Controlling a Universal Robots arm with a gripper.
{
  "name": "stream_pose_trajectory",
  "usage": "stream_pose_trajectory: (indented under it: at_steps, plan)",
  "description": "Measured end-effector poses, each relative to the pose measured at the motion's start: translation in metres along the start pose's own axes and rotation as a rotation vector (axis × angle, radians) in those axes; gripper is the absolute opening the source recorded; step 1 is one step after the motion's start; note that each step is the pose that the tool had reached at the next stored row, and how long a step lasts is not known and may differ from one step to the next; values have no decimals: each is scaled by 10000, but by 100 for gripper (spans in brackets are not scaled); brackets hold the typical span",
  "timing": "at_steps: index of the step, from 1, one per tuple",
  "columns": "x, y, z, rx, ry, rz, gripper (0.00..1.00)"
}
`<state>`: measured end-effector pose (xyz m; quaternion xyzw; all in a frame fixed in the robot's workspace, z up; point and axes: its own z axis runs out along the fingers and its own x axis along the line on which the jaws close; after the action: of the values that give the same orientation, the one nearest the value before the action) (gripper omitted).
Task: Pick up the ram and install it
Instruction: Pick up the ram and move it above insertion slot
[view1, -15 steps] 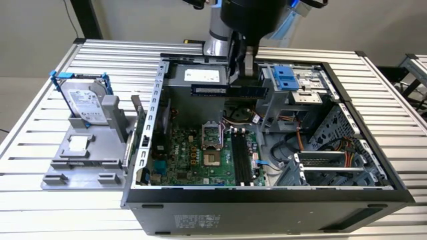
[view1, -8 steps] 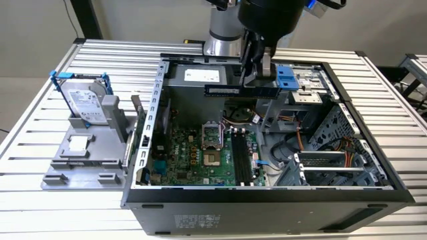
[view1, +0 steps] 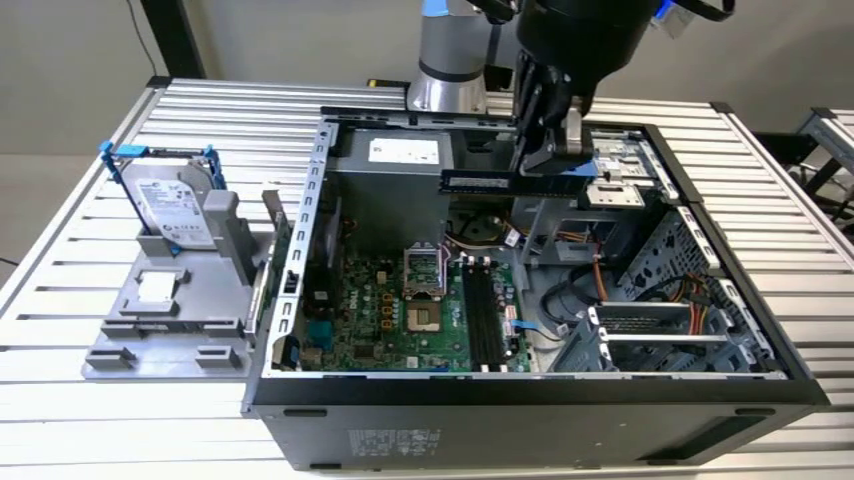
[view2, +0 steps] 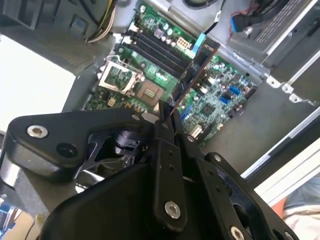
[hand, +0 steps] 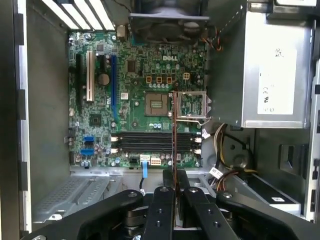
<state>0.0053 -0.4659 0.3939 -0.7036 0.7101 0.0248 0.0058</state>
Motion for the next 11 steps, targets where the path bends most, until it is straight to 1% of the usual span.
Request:
stream_pose_trajectory:
  at_steps: [2,11]
  plan:
    - [0,-32,-1,3,5,63,0]
    - [-1,-114,2,25,36,557,0]
